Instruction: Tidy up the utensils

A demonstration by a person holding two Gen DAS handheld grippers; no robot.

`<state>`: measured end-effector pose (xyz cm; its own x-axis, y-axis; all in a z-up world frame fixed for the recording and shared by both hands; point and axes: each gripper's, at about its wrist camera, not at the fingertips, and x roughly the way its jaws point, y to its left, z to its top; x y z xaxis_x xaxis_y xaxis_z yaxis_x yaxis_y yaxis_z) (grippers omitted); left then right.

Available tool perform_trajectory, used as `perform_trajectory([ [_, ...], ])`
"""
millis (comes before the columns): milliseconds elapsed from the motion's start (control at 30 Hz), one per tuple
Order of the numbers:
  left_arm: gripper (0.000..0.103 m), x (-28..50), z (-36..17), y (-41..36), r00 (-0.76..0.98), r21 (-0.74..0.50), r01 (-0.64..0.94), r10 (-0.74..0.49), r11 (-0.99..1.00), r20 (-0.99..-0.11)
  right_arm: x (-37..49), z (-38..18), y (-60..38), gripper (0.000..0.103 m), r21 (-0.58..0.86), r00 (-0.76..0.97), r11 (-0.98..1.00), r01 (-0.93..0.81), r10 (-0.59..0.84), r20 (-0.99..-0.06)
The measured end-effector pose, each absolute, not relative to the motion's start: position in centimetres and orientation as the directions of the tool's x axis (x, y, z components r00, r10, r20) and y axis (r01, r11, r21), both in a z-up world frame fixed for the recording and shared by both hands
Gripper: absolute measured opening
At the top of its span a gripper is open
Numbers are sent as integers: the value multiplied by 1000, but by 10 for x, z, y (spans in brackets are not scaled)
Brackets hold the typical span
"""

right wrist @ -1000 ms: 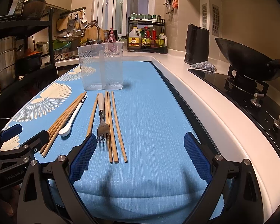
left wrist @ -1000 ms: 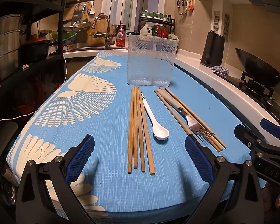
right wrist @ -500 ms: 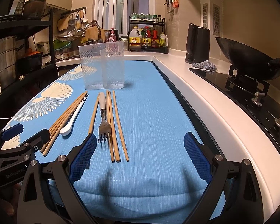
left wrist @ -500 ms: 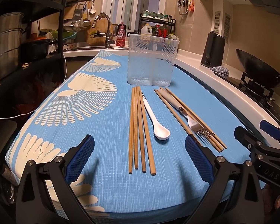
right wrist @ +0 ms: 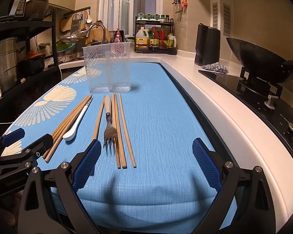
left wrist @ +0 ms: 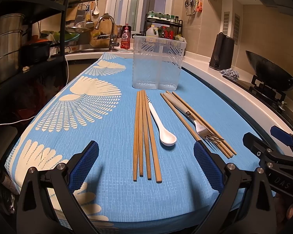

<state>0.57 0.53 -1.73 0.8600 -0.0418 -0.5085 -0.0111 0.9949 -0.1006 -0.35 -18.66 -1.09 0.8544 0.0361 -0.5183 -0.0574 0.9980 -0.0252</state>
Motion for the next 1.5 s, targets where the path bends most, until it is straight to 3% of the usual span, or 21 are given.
perform_trajectory([
  [467, 95, 5, -18, 5, 862, -101, -8, -44, 995, -506, -4, -12, -184, 93, -27, 856, 998, -60, 38, -516],
  [567, 94, 5, -18, 5, 862, -103, -7, -46, 995, -505, -5, -11, -185, 85, -16, 858, 998, -58, 41, -512],
  [633, 88, 5, -18, 4, 860, -111, 9, -64, 994, -506, -4, -11, -187, 73, -4, 857, 998, -58, 48, -513],
  [800, 42, 2, -22, 3, 856, -98, 48, -91, 994, -510, 4, -16, -196, 40, 60, 828, 996, -64, 86, -554],
  [900, 31, -1, -27, 9, 858, -101, 53, -97, 993, -504, 10, -20, -196, 31, 72, 812, 995, -68, 97, -576],
  [1167, 10, 0, -34, 25, 858, -131, 43, -104, 990, -503, 29, -33, -183, 24, 65, 773, 990, -128, 141, -618],
  [1300, 8, 4, -41, 30, 842, -139, 36, -105, 990, -529, 34, -41, -180, 15, 50, 751, 989, -142, 141, -645],
  [1500, 8, 5, -43, 26, 840, -122, 46, -104, 991, -533, 34, -45, -179, 15, 36, 748, 988, -153, 139, -649],
])
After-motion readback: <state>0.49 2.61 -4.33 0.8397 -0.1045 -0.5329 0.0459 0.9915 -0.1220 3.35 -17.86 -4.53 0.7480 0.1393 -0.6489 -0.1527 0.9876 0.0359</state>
